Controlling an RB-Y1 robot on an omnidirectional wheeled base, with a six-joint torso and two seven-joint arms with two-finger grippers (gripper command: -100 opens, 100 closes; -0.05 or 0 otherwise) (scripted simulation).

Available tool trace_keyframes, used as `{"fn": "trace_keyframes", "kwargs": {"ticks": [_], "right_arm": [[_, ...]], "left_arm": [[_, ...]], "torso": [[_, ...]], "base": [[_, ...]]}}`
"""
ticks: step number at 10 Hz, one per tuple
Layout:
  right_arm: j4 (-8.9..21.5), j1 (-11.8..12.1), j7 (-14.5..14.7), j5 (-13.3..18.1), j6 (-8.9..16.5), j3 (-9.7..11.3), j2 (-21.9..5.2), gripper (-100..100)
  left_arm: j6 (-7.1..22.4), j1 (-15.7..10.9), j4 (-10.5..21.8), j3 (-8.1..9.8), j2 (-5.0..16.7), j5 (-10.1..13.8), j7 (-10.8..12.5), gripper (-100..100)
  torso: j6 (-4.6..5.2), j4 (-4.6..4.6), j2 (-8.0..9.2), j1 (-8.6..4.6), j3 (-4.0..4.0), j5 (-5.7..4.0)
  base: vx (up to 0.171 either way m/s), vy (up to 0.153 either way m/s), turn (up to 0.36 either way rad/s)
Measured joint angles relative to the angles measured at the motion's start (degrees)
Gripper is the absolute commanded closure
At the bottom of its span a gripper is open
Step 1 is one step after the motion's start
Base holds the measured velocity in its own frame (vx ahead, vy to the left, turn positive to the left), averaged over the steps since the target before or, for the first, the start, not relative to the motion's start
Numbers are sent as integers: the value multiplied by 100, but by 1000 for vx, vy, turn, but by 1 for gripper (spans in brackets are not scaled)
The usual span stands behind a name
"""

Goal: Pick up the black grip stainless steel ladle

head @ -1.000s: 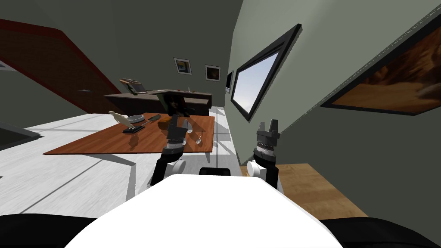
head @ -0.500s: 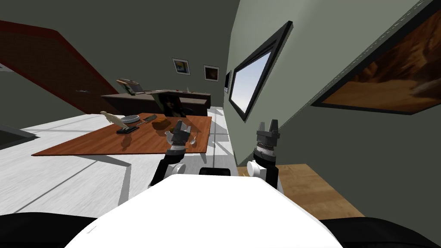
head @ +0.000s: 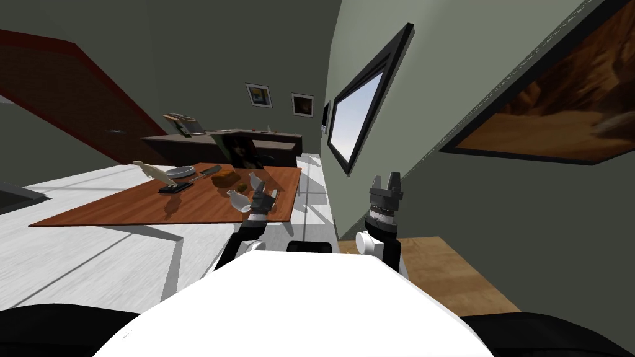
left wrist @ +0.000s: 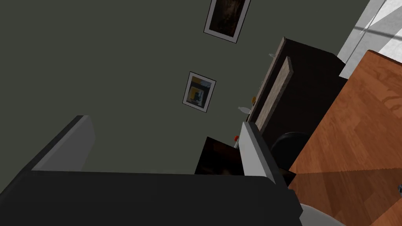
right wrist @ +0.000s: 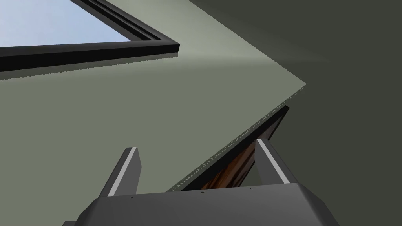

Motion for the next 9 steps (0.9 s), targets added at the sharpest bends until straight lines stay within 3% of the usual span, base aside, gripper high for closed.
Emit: {"fn": "trace_keyframes", "kwargs": {"ticks": [9], "right_arm": [[0, 0, 0, 0, 0, -1, -1, 0]], "left_arm": [[651, 390, 520, 70, 478, 1318, 334, -100]], "torso": [[0, -4, -19, 19, -11, 3]], "base": [[69, -83, 3]]}}
